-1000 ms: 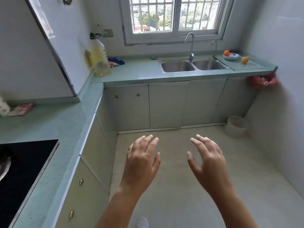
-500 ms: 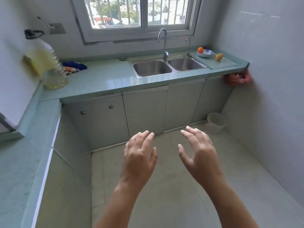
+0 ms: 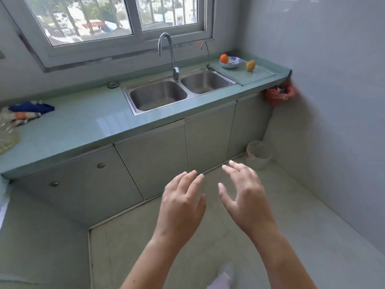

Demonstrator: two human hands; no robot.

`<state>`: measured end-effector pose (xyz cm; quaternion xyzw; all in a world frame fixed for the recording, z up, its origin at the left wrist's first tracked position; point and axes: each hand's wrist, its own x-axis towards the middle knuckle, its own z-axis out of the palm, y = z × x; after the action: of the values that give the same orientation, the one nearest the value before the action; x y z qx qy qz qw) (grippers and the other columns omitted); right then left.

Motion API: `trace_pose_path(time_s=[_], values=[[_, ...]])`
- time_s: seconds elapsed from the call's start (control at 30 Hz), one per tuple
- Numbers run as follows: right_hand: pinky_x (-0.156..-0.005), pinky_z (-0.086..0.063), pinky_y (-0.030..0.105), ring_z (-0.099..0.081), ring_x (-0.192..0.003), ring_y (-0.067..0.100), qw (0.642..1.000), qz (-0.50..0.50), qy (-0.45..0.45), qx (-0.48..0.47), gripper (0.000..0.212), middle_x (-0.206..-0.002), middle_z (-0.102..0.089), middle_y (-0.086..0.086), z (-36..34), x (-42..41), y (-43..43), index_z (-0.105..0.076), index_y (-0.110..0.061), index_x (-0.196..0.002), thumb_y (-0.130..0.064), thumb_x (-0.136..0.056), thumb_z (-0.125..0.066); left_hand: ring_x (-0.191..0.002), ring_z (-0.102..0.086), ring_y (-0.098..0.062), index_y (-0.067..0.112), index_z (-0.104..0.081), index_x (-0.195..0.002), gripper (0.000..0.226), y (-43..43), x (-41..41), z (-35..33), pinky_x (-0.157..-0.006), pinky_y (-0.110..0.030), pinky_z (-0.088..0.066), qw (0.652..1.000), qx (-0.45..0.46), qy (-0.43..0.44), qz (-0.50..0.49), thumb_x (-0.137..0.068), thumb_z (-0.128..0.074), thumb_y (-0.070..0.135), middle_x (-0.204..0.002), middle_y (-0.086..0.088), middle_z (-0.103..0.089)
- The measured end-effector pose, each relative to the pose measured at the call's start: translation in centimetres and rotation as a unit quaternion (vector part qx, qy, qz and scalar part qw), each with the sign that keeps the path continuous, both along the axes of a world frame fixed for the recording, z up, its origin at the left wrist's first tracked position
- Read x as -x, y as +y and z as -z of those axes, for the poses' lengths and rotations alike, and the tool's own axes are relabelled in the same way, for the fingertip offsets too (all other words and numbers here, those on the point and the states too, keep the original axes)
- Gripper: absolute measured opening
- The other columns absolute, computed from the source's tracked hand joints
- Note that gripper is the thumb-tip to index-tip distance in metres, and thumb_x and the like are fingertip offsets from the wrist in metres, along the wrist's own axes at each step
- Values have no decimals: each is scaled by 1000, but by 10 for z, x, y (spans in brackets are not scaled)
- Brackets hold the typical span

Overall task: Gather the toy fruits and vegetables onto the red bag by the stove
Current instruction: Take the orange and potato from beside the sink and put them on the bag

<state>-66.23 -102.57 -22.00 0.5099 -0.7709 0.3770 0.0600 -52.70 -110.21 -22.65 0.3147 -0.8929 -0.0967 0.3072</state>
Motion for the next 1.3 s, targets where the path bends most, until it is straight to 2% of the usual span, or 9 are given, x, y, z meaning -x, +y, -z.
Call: trace_pose_path(time_s=[0.17, 0.33, 0.57, 0.73, 0.87, 1.07, 1.3], values=[[-96, -41, 51, -49, -114, 34, 999, 37, -12, 14, 48, -121, -58, 13, -19, 102, -41, -59, -8, -115, -36, -81, -43, -110, -55, -30, 10, -61, -115, 42, -62, 111, -31, -91, -43, -45, 999, 31, 3, 40, -81, -45, 29, -118, -9, -63], [-93, -43, 54, -51, -113, 34, 996, 89, -3, 10, 48, -121, -59, 12, -28, 190, -64, -60, -9, -114, -38, -80, -42, -111, -53, -27, 12, -60, -114, 40, -91, 201, -39, -91, -43, -44, 997, 45, 14, 55, -81, -45, 29, -116, -9, -63], [-93, -43, 51, -53, -112, 33, 993, 118, -2, -13, 47, -120, -60, 11, -11, 254, -95, -62, -10, -112, -39, -80, -43, -107, -59, -33, 9, -64, -110, 42, -132, 273, -27, -86, -50, -48, 997, 37, -39, 60, -80, -42, 31, -112, -13, -65], [-91, -44, 50, -52, -111, 30, 991, 132, -1, -29, 46, -119, -60, 10, 0, 297, -138, -63, -12, -111, -39, -79, -44, -108, -57, -34, 10, -62, -113, 45, -175, 323, -13, -86, -52, -48, 996, -12, -40, 77, -81, -42, 34, -113, -11, -64], [-87, -45, 57, -54, -109, 33, 989, 135, 1, -56, 45, -118, -61, 10, 4, 340, -193, -63, -11, -109, -38, -79, -44, -110, -56, -32, 12, -61, -115, 45, -233, 368, -5, -87, -52, -48, 996, -25, -29, 82, -81, -42, 35, -114, -8, -64], [-90, -44, 57, -52, -113, 33, 988, 116, 12, -97, 48, -121, -59, 10, -14, 407, -313, -63, -11, -111, -40, -79, -42, -108, -56, -33, 10, -61, -114, 45, -353, 433, -8, -90, -48, -47, 997, -45, -2, 58, -82, -41, 34, -113, -10, -64], [-98, -41, 44, -51, -114, 27, 990, 97, -9, -103, 49, -121, -58, 9, -22, 465, -412, -61, -10, -114, -40, -81, -41, -106, -57, -29, 9, -62, -112, 45, -456, 487, -11, -91, -38, -43, 994, -77, 47, 57, -82, -42, 35, -112, -7, -64]])
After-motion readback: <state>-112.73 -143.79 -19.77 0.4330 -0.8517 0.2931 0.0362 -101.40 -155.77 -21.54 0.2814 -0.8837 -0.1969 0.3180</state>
